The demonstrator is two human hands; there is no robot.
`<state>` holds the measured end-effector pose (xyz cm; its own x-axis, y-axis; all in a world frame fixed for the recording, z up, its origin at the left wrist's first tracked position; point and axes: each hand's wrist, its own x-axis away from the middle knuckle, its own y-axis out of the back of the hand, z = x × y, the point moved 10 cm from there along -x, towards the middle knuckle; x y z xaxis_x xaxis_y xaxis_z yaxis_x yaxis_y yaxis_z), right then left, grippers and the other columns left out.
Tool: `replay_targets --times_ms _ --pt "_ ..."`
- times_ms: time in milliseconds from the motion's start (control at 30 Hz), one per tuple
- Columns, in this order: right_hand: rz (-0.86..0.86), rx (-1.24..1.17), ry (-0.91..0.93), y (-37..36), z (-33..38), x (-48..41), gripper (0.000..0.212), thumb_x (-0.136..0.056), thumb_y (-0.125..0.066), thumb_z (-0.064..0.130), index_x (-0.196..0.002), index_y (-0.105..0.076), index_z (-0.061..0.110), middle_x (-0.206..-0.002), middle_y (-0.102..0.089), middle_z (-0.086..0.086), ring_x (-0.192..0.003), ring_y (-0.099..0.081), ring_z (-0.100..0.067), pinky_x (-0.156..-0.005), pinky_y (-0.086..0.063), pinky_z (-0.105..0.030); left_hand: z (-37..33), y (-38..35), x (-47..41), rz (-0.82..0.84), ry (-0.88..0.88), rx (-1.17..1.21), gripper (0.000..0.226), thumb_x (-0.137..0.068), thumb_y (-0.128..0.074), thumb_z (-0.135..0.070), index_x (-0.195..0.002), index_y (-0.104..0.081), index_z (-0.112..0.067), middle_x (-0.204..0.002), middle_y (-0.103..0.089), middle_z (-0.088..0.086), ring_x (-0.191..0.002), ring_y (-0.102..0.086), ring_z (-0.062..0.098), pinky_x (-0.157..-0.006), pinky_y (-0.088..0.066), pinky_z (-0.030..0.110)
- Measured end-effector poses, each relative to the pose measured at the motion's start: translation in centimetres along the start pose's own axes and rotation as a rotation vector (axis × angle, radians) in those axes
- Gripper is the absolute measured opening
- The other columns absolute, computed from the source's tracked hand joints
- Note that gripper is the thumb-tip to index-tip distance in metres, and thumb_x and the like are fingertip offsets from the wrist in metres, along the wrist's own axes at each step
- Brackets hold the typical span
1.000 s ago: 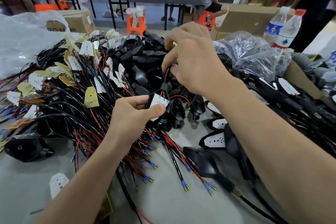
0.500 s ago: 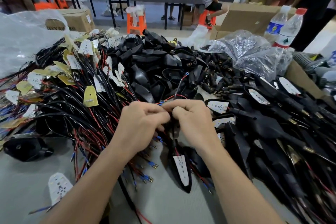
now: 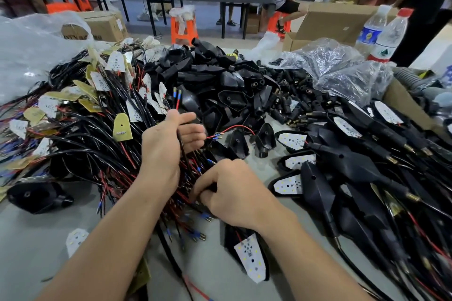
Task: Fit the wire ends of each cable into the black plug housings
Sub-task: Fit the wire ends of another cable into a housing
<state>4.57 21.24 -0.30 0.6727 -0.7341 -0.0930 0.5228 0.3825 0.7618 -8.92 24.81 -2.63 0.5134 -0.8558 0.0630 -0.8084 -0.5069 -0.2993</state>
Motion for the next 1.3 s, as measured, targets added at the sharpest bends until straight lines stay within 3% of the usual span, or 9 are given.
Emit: replay_targets --times_ms 133,267,500,600,667,933,1033,1100,1300 --pt "0.040 -0.055 -0.039 0.0 -0.5 -0.3 0.035 -0.076 -0.060 0.004 -0.082 -0.083 0.030 -0.067 -0.074 0.002 -0.051 -0.056 -0.015 -0.053 -0.039 -0.011 -1.8 1.0 0.0 -0.048 -0.097 0.077 0.038 -0.112 -0.043 -0.021 -0.087 -0.068 -0.006 -0.071 -0.075 0.009 -0.062 -0.072 0.019 -0.056 -0.057 0.025" --pt "0.101 -0.004 -0.030 -0.6 -0.8 -0.1 0.037 -0.074 -0.058 0.004 -0.081 -0.083 0.031 -0.061 -0.070 0.007 -0.049 -0.054 -0.011 -0.048 -0.036 -0.010 -4.3 2.9 -0.7 -0.111 -0.196 0.169 0.034 -0.109 -0.043 -0.016 -0.085 -0.066 -0.010 -0.069 -0.073 0.005 -0.062 -0.069 0.017 -0.060 -0.056 0.025" --pt "-0.026 -0.253 -0.136 0.7 -3.1 -0.3 0.035 -0.078 -0.058 0.006 -0.080 -0.083 0.030 -0.058 -0.067 0.007 -0.045 -0.050 -0.007 -0.046 -0.036 -0.014 -3.4 1.1 0.2 -0.069 -0.206 0.052 0.032 -0.110 -0.040 -0.014 -0.100 -0.070 -0.010 -0.076 -0.076 0.004 -0.072 -0.073 0.016 -0.066 -0.060 0.025" --pt "-0.217 -0.471 -0.139 2.4 -3.5 -0.3 0.027 -0.077 -0.067 0.007 -0.083 -0.082 0.029 -0.077 -0.076 0.001 -0.064 -0.063 -0.022 -0.061 -0.050 -0.034 -3.1 0.5 0.5 -0.030 -0.183 0.027 0.031 -0.109 -0.044 -0.012 -0.093 -0.071 -0.008 -0.073 -0.076 0.005 -0.067 -0.074 0.018 -0.061 -0.060 0.025" --pt "-0.318 -0.594 -0.167 3.0 -4.2 -0.4 0.024 -0.076 -0.076 0.009 -0.093 -0.080 0.026 -0.078 -0.076 0.007 -0.062 -0.059 -0.013 -0.065 -0.052 -0.031 -2.8 0.0 0.8 -0.004 -0.156 0.023 0.030 -0.108 -0.046 -0.012 -0.092 -0.071 -0.007 -0.076 -0.077 0.007 -0.069 -0.076 0.019 -0.061 -0.059 0.024" --pt "-0.143 -0.526 -0.219 0.2 -4.3 -0.8 0.017 -0.083 -0.081 0.015 -0.069 -0.071 0.016 -0.050 -0.047 0.001 -0.044 -0.027 -0.007 -0.043 -0.026 -0.017 -1.7 -0.4 0.5 0.038 -0.082 0.055 0.027 -0.107 -0.049 -0.010 -0.096 -0.073 -0.005 -0.086 -0.080 0.011 -0.081 -0.078 0.022 -0.066 -0.060 0.022" --pt "-0.153 -0.416 -0.243 1.1 -4.9 -0.7 0.015 -0.081 -0.080 0.014 -0.069 -0.071 0.014 -0.057 -0.064 -0.009 -0.043 -0.038 -0.006 -0.046 -0.033 -0.016 -1.4 0.2 0.1 -0.011 -0.104 0.074 0.023 -0.106 -0.052 -0.007 -0.098 -0.073 -0.008 -0.080 -0.079 0.008 -0.074 -0.077 0.017 -0.065 -0.059 0.021" --pt "-0.211 -0.353 -0.251 1.9 -5.1 -0.5 0.012 -0.080 -0.079 0.019 -0.069 -0.073 0.019 -0.056 -0.066 0.003 -0.044 -0.046 -0.001 -0.049 -0.036 -0.013 -1.5 0.2 0.0 -0.012 -0.148 0.041 0.020 -0.103 -0.056 -0.005 -0.103 -0.073 -0.016 -0.079 -0.078 0.007 -0.071 -0.076 0.017 -0.064 -0.059 0.021" --pt "-0.596 -0.135 -0.274 9.8 -6.4 -0.8 0.016 -0.083 -0.069 0.015 -0.090 -0.079 0.024 -0.079 -0.076 0.012 -0.078 -0.069 -0.003 -0.081 -0.054 -0.020 -1.9 -0.3 0.3 -0.002 -0.286 -0.297 0.021 -0.096 -0.066 -0.009 -0.102 -0.072 -0.029 -0.077 -0.079 -0.001 -0.068 -0.077 0.015 -0.061 -0.059 0.023"
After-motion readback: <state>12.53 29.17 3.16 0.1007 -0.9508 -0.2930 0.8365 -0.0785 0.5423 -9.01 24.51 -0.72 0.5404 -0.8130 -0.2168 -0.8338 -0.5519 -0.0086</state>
